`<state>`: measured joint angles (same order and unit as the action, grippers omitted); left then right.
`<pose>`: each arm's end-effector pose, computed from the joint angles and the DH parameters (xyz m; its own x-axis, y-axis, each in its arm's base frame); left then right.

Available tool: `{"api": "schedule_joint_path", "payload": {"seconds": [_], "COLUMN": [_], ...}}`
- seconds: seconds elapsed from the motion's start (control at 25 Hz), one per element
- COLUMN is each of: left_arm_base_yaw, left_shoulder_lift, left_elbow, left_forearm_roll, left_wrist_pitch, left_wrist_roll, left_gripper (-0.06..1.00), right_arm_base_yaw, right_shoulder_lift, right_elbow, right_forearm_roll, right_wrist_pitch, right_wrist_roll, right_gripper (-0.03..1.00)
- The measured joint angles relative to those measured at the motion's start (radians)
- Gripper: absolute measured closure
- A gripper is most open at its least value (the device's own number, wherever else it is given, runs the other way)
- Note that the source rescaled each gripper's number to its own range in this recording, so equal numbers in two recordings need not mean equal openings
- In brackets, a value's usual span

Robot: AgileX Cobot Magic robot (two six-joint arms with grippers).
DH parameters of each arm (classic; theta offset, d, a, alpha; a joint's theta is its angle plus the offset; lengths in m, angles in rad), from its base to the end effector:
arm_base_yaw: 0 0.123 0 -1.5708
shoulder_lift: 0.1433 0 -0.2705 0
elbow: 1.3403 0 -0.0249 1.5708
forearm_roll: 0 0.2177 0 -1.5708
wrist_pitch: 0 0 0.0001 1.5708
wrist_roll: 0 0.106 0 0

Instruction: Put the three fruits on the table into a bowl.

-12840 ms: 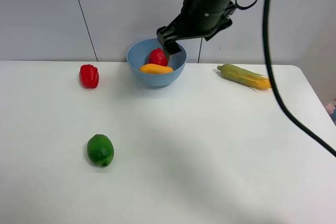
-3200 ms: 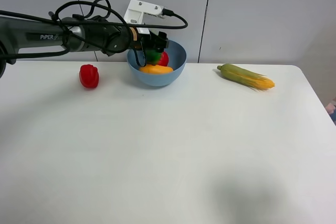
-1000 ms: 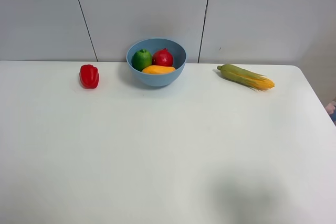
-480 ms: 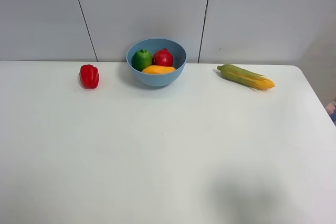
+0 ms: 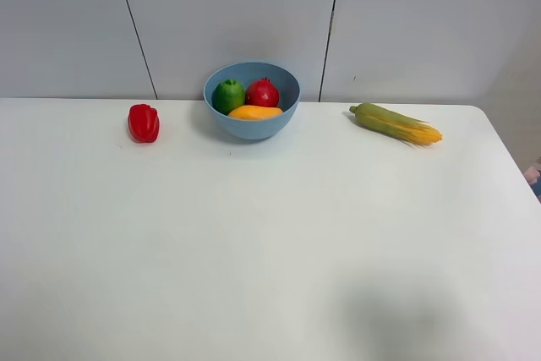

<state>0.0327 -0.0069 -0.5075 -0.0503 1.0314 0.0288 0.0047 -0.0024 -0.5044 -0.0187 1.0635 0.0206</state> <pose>-0.0062 -0.0048 0.2594 -0.4159 -0.0107 -0.9093 0.0078 0.9999 -0.0153 -0.0069 -0.0018 0.2554 -0.4522 0.0094 -0.8919 0.0151 0.9999 0.0029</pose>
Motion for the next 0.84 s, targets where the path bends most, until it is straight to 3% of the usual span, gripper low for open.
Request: {"api": "schedule_joint_path", "payload": {"seconds": [0.84], "left_arm_base_yaw": [0.0], "left_shoulder_lift": [0.0], "left_elbow": [0.002], "left_forearm_roll": [0.0], "left_wrist_pitch": [0.012], "left_wrist_roll": [-0.008], "left_gripper": [-0.04], "right_arm_base_yaw": [0.0], "right_shoulder_lift": [0.0], "right_elbow": [0.0], "right_forearm_roll": [0.0], "right_wrist_pitch": [0.0], "right_wrist_roll": [0.0], "right_gripper": [-0.03]}}
